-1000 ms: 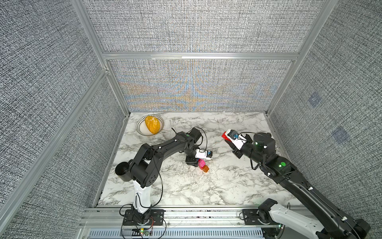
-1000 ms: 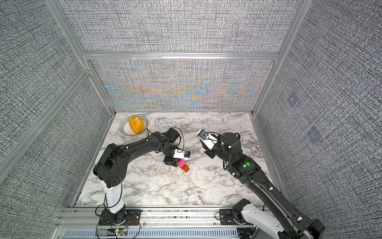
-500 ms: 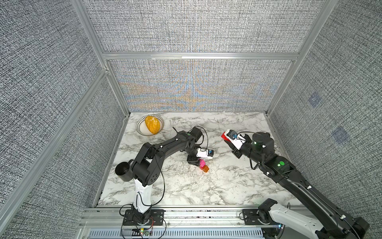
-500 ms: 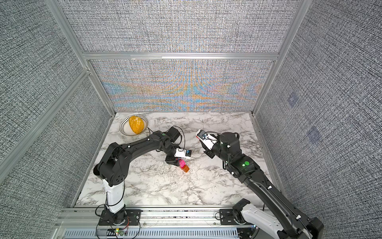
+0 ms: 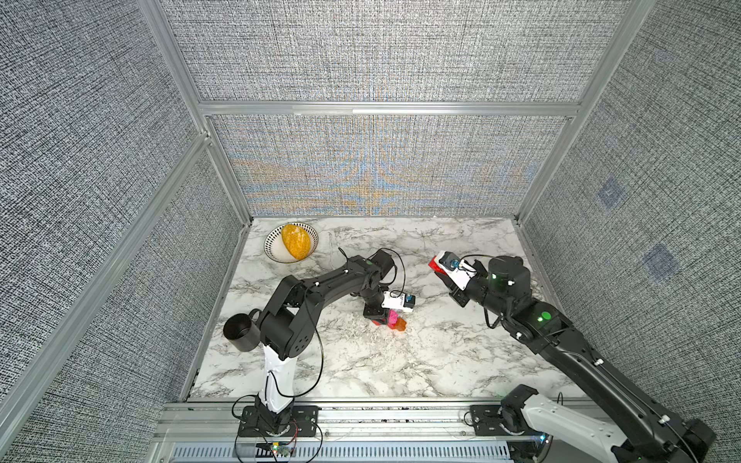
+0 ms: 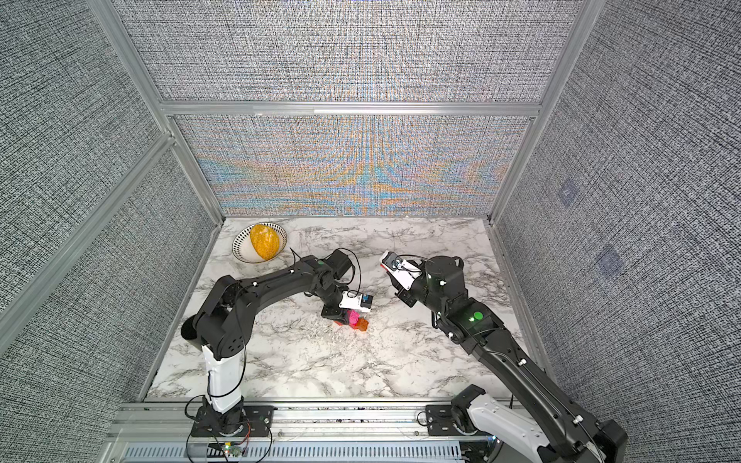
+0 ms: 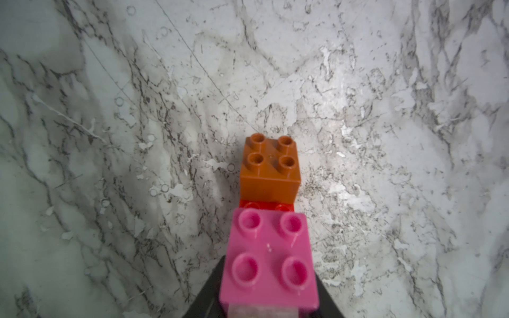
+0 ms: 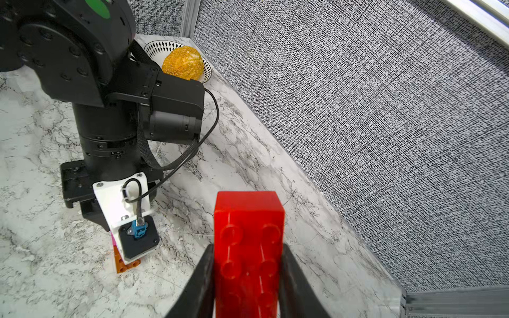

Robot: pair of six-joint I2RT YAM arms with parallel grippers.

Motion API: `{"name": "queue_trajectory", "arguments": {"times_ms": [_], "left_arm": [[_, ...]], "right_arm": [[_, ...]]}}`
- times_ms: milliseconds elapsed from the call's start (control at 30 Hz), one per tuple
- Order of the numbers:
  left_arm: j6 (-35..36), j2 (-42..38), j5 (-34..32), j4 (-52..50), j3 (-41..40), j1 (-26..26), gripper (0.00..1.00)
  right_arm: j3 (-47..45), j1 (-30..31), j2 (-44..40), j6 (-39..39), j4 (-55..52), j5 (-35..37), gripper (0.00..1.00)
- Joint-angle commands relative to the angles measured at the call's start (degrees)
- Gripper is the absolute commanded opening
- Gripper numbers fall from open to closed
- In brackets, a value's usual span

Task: Assemble the letter p with lego
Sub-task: Adjust the lego brick at the center of the board.

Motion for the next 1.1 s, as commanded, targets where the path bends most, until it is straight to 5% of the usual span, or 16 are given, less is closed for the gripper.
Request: {"name": "queue_trajectory", "arguments": {"times_ms": [0, 167, 367, 700, 1067], "left_arm": [[-0.19, 0.14, 1.03, -1.18, 0.14, -0.1, 0.22], [-0.92, 0.06, 1.03, -1.42, 0.56, -0.18, 0.0], [-4.91, -1.84, 4.39, 2.67, -0.59, -0.18, 0.0], [-24.18, -10.22, 13.79, 38.7, -19.59, -0.92, 0.0], [-29.5, -7.08, 15.95, 58.78, -29.36, -1.5, 0.0]], "right_arm": [[0.16, 0.04, 0.05, 0.12, 0.09, -0.37, 0.0], [0.13, 0.05, 0.02, 0.12, 0.05, -0.37, 0.0], [0.14, 0.05, -0.09, 0.64, 0.06, 1.21, 0.0], [0.58, -2.17, 0.39, 2.23, 0.49, 2.36, 0.0], [5.49, -4.7, 2.53, -1.41, -7.17, 0.55, 0.0]]}}
